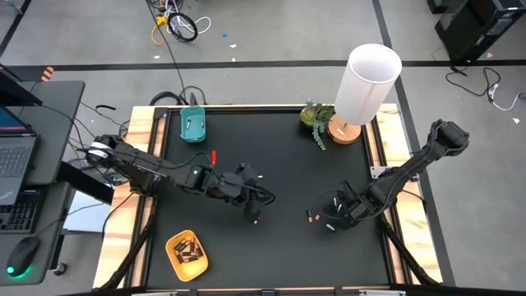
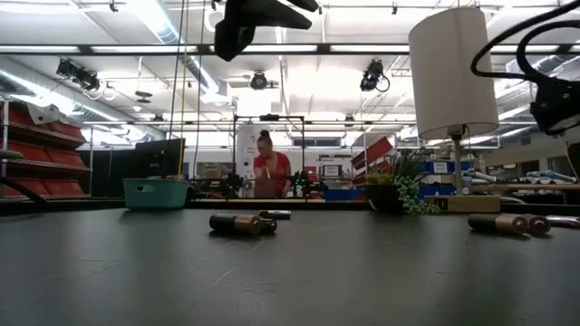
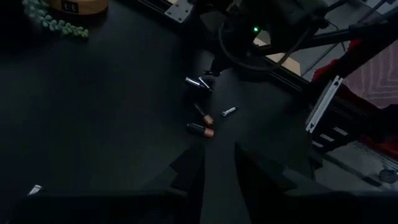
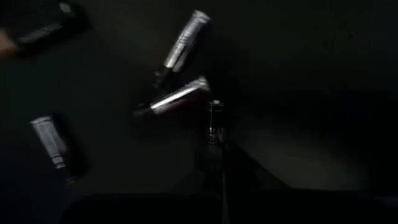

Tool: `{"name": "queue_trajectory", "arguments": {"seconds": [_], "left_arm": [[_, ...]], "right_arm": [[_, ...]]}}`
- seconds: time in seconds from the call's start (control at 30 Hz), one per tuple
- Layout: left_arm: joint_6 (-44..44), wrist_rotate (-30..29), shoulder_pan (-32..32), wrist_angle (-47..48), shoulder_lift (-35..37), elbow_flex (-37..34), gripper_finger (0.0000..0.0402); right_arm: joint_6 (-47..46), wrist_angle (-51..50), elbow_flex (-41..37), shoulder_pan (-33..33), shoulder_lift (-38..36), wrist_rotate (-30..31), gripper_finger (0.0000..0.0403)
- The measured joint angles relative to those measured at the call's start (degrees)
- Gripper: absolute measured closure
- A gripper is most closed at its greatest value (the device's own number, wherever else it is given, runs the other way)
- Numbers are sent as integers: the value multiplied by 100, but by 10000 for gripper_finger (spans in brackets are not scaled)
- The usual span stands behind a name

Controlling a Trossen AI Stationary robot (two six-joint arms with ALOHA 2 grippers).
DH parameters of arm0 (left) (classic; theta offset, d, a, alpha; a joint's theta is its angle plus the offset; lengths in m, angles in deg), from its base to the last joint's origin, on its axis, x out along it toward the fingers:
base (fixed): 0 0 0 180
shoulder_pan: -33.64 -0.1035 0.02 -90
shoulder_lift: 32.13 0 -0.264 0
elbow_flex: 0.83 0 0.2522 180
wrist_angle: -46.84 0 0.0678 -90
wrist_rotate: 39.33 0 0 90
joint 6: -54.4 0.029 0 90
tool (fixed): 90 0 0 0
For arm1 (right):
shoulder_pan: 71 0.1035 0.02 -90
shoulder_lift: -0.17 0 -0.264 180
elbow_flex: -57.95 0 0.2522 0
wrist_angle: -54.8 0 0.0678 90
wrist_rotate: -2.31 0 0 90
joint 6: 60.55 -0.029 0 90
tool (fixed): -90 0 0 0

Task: Sort batteries
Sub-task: Put the silver battery into the blue bin

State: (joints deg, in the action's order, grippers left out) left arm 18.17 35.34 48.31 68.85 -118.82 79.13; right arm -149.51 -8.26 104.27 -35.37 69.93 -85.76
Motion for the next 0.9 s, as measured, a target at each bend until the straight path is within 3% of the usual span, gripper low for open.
{"name": "queue_trajectory", "arguments": {"seconds": [0.3,0.43,0.57,0.67,0.9], "left_arm": [[-137,0,-6,-65,0,2,298],[-157,-34,-6,-63,0,2,298],[-473,-273,-36,-167,-49,2,298],[-610,-184,-124,-673,-237,2,298],[-1375,106,-351,-2972,-974,6,296]], "right_arm": [[-244,27,103,218,-546,355,402],[-29,69,459,239,-761,965,402],[798,522,887,215,-884,1724,403],[1578,1063,1163,134,-892,2202,403],[2442,1414,1725,-279,-891,3070,403]]}}
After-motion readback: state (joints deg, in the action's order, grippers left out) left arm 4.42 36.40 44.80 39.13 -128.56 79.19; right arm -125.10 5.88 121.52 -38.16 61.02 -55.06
